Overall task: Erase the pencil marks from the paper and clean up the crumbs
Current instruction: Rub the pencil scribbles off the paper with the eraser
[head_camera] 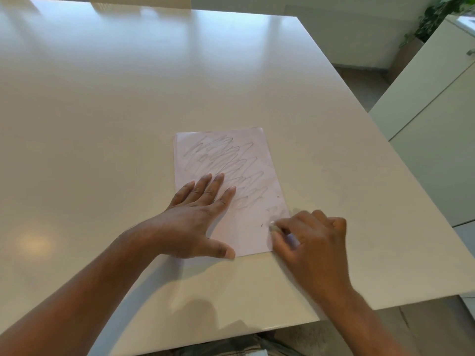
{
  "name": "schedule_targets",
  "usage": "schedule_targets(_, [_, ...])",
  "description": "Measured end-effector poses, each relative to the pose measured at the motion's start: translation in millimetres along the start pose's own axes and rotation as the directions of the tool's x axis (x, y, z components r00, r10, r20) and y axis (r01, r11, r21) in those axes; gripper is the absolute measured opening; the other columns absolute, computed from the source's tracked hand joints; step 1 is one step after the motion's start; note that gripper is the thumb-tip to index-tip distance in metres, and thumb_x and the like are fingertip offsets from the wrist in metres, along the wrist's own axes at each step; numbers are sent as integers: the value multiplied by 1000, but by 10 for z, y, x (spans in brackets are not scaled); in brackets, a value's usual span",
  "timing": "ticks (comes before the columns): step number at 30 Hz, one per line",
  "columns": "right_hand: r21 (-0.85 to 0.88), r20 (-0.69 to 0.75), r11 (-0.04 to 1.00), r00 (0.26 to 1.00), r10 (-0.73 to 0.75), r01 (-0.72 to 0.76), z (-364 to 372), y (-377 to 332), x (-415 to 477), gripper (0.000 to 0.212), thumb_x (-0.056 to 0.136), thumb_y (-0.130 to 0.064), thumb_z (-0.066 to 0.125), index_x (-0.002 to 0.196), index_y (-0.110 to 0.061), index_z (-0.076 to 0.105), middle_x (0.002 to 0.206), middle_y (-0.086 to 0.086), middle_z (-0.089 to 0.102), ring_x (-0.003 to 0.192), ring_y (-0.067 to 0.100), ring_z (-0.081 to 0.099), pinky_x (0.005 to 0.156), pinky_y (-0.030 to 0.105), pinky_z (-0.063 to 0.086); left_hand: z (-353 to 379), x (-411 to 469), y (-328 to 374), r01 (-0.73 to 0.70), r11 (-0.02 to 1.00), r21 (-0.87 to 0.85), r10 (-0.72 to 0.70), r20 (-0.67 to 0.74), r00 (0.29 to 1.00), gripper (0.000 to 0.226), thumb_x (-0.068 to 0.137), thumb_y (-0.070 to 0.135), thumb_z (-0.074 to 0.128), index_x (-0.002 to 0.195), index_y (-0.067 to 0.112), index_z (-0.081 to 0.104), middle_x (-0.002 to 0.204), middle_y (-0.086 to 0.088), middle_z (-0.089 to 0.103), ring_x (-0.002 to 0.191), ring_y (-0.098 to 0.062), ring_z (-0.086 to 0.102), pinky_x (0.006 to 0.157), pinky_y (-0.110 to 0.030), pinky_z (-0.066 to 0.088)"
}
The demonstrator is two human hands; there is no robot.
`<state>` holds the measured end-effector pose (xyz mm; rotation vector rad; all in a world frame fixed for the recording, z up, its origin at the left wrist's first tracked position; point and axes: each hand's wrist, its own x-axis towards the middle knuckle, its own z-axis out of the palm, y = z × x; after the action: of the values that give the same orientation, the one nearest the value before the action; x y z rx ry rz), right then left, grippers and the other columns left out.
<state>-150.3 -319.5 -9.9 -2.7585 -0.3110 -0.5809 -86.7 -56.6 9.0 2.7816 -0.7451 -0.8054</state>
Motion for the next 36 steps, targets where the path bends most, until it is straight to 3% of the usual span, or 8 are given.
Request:
schedule_targets(3, [23,0,998,998,62,-62,-12,59,40,7,87,-26,80,90,-31,77,84,-12,72,75,13,59,77,37,30,2,0,3,4,1000,1,-4,2,1000,123,84,89,52,156,42,-37,155,11,-57,141,-6,-54,124,-36,-27])
schedule_targets(8, [22,25,996,996,-82,82,-16,-189,-84,5,89,-30,75,84,-32,75,79,-15,67,73,12,57,76,38,30,-21,-6,19,6,1000,1,-6,9,1000,122,86,87,53,156,41,-36,155,11,-57,141,-7,-54,122,-33,-28])
schedule_targets(13, [-2,-17,997,997,72,-72,-25,45,98,5,89,-27,77,92,-30,79,83,-11,73,74,13,58,76,33,22,-11,-6,13,6,1000,-3,-6,13,1000,123,85,88,52,155,42,-37,154,11,-57,141,-6,-54,124,-36,-26])
schedule_targets(18, [41,26,996,996,-85,84,67,-258,57,8,90,-33,70,85,-32,76,81,-13,68,75,14,58,75,39,34,-22,-6,19,5,1000,6,-5,19,1000,123,85,87,53,155,42,-38,153,11,-58,140,-6,-55,123,-35,-28])
schedule_targets(23, [-25,-44,995,994,97,-98,85,26,271,7,87,-30,70,84,-33,76,80,-11,71,75,18,61,75,36,25,-7,5,13,2,1000,5,-2,15,1000,124,84,89,52,156,42,-37,155,11,-57,141,-6,-54,124,-36,-26])
schedule_targets(29, [-11,16,996,996,-91,91,90,-247,125,11,91,-34,71,81,-31,75,78,-12,67,75,15,58,75,40,33,-15,4,2,-2,1000,-4,2,18,1000,124,84,89,52,157,39,-36,154,10,-58,140,-6,-55,124,-38,-27])
schedule_targets(34, [-70,-54,989,991,125,-129,108,45,380,6,86,-32,71,81,-32,75,76,-10,70,73,18,59,73,35,21,-25,-14,15,-1,1000,2,1,22,1000,123,85,87,52,155,41,-37,154,10,-57,141,-7,-55,124,-37,-27])
schedule_targets(36, [-59,-57,992,992,112,-116,97,-18,366,8,87,-30,71,79,-31,74,75,-10,69,73,18,59,74,35,21,-26,-9,21,-3,1000,1,3,24,1000,122,86,87,52,155,41,-38,154,10,-58,140,-7,-55,124,-37,-27])
